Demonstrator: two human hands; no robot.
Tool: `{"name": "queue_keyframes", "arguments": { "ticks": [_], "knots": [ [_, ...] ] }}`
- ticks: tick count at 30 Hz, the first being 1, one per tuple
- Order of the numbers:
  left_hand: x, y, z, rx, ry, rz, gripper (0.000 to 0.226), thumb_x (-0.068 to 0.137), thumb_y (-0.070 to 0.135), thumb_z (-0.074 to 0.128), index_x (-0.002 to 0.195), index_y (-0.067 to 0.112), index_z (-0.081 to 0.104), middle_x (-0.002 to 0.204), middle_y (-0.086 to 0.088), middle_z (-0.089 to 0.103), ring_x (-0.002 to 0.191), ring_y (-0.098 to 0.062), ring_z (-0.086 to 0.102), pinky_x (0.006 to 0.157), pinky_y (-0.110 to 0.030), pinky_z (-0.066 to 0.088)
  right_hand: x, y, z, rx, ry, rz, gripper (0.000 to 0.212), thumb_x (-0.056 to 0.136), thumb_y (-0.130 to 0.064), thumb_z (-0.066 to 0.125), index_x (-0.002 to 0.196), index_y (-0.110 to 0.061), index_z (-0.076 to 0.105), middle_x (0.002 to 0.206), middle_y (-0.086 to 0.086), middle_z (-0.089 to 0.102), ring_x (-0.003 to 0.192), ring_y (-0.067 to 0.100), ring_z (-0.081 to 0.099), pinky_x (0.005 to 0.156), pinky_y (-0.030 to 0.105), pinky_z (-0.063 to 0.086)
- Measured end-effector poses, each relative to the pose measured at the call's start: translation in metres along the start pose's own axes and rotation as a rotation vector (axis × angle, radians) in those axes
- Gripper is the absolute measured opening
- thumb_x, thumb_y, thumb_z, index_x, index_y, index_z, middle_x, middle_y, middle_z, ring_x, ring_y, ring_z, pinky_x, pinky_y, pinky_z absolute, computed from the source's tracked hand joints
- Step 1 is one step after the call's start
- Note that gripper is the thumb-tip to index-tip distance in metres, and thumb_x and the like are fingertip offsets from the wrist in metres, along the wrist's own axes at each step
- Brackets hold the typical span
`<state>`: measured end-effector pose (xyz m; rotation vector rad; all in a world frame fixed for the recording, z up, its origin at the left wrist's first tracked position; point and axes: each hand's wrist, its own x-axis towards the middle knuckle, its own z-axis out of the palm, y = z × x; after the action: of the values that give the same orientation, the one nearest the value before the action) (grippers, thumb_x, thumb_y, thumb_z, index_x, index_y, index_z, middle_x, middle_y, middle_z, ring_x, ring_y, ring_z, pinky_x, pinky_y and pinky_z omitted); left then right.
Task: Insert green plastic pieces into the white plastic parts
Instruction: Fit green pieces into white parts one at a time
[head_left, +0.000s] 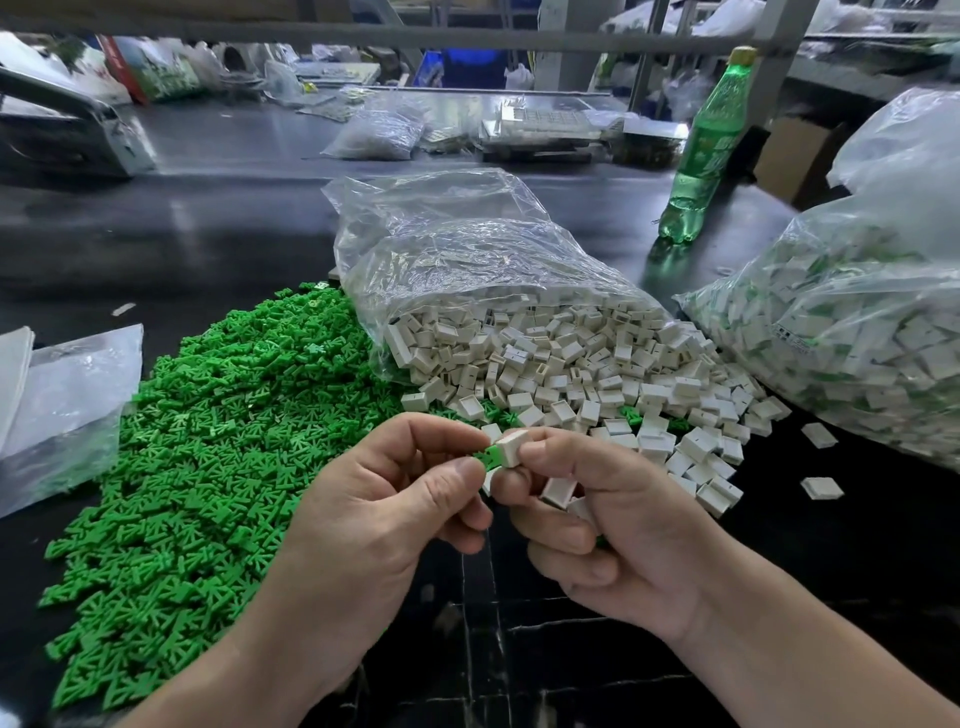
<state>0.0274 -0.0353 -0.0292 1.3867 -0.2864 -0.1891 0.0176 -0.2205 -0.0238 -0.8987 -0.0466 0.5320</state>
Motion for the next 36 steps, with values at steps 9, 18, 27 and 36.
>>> {"name": "queue_keyframes", "arguments": {
  "ticks": [9, 18, 27, 36],
  "knots": [
    [-0.003, 0.004, 0.003, 0.086, 0.051, 0.032, 0.014, 0.073, 0.025, 0.069, 0.086, 0.022, 0.074, 0.070, -0.007, 0.071, 0.063, -0.016, 0.067, 0.056, -0.020, 0.053, -0.004, 0.002, 0.004, -0.313, 0.143, -0.108, 0.009, 0.086, -0.021, 0.066, 0.087, -0.014, 0.072, 0.079, 0.009, 0.061, 0.040, 0.009, 0.038, 0.034, 0.017, 0.024],
    [-0.005, 0.001, 0.000, 0.225, 0.041, 0.134, 0.005, 0.084, 0.027, 0.073, 0.088, 0.027, 0.075, 0.074, -0.004, 0.071, 0.067, -0.015, 0.070, 0.059, -0.020, 0.055, -0.009, 0.002, 0.006, -0.738, 0.240, -0.238, 0.027, 0.099, -0.032, 0.058, 0.080, -0.016, 0.069, 0.064, 0.002, 0.058, 0.039, 0.007, 0.038, 0.036, 0.016, 0.027],
    [-0.001, -0.004, -0.004, -0.102, -0.053, 0.004, 0.028, 0.082, 0.030, 0.070, 0.104, 0.013, 0.072, 0.082, -0.011, 0.068, 0.071, -0.024, 0.067, 0.060, -0.029, 0.053, -0.007, 0.005, 0.006, -0.581, 0.201, -0.157, 0.029, 0.101, -0.030, 0.058, 0.095, -0.004, 0.069, 0.068, 0.003, 0.053, 0.043, 0.012, 0.035, 0.036, 0.021, 0.021],
    [-0.002, -0.004, 0.000, -0.038, -0.048, 0.083, 0.021, 0.080, 0.027, 0.071, 0.099, 0.016, 0.072, 0.085, -0.016, 0.072, 0.074, -0.026, 0.071, 0.059, -0.027, 0.056, -0.004, 0.007, 0.003, -0.399, 0.213, -0.197, 0.016, 0.093, -0.024, 0.065, 0.100, -0.013, 0.074, 0.071, 0.004, 0.060, 0.042, 0.011, 0.037, 0.034, 0.018, 0.025]
  ]
}}
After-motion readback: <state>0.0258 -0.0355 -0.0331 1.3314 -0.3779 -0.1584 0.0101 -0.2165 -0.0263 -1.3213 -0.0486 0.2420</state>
